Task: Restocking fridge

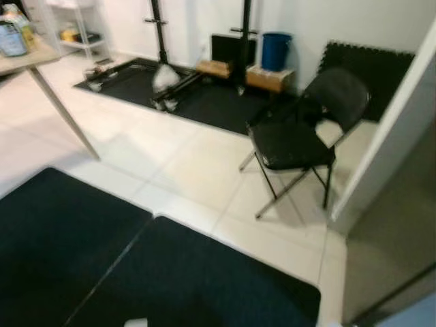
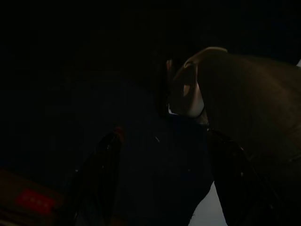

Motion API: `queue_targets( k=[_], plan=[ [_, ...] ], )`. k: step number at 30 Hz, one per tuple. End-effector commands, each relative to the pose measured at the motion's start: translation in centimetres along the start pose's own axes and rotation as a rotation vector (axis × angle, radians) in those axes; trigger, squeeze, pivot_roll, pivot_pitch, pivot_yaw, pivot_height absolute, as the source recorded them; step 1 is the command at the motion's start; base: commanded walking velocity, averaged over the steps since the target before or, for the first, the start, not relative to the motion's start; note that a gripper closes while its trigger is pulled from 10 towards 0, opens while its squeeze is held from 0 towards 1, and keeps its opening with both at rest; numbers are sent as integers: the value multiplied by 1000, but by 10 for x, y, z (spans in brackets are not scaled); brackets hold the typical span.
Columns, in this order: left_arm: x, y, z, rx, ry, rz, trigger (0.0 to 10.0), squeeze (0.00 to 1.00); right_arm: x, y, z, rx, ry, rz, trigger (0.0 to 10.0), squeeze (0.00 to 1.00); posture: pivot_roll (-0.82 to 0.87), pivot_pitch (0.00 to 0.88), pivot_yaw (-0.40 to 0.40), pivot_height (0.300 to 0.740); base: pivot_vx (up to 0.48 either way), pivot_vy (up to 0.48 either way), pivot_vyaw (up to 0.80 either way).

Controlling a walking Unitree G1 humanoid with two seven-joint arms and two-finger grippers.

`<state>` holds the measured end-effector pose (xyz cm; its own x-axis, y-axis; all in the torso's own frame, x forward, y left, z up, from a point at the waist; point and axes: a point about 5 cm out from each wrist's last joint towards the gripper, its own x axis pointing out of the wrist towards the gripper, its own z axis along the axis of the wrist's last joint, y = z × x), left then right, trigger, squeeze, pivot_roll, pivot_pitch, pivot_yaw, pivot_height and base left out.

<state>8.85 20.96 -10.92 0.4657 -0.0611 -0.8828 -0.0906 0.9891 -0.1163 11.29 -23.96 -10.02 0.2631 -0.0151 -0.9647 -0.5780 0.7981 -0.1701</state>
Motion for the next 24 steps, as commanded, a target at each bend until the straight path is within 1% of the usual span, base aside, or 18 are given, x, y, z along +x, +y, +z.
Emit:
queue_targets(
  k=[1,17,24],
  plan=[
    [2,-5,0,7,4,-18,10000,0,-1,1,-13,29,47,-3,10000,0,-88,0,-53,740,0,0,0],
    [2,-6,-1,2,11,-18,10000,0,-2,2,-21,34,97,7,10000,0,-86,0,-57,740,0,0,0],
    [2,-7,-1,7,13,-20,10000,0,-3,1,-26,15,139,33,10000,0,-86,0,-57,740,0,0,-753]
  ],
)
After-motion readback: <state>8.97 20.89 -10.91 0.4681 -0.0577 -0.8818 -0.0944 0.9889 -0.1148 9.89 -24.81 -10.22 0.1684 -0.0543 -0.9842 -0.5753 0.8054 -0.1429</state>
